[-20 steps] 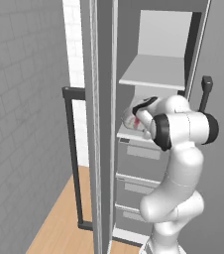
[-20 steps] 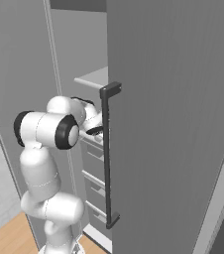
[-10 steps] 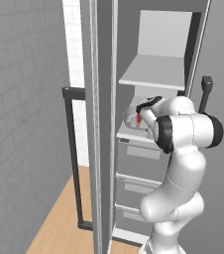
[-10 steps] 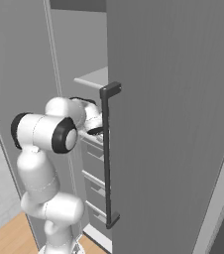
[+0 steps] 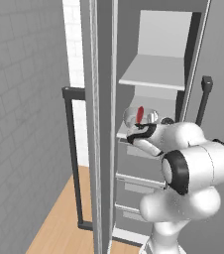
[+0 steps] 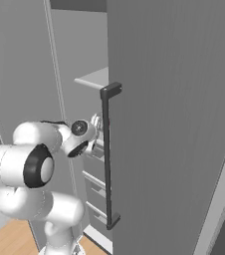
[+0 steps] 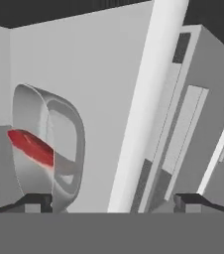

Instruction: Take the meat container that has the steak and place it on the second highest rack of the freezer. Then take the vegetable container that has the onion and potato and place it on the highest rack of the freezer.

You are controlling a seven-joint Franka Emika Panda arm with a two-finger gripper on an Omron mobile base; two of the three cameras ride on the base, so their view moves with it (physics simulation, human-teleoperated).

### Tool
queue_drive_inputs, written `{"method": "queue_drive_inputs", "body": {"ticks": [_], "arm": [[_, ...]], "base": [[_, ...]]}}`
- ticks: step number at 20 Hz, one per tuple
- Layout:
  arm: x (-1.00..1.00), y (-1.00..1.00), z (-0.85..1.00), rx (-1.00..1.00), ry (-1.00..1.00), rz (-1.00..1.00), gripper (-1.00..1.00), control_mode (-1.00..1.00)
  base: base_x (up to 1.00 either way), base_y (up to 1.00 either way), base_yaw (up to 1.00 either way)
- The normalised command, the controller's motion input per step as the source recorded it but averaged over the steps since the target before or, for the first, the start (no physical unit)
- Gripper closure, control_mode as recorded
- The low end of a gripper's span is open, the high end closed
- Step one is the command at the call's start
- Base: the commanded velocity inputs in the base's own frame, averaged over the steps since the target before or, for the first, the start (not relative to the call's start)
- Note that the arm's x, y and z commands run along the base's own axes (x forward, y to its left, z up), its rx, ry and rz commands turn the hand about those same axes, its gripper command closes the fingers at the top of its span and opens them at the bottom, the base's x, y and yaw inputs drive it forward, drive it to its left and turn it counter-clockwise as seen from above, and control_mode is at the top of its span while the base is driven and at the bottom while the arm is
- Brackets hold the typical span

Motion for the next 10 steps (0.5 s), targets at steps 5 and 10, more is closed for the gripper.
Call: {"method": "queue_drive_inputs", "body": {"ticks": [5,10], "arm": [[-0.87,0.08,0.99,-0.26,0.0,0.0,-1.0,-1.0],[-0.68,-0.06,1.0,-0.19,0.0,0.01,-1.0,-1.0]], "base": [[0.0,0.0,0.0],[0.0,0.0,0.0]]}}
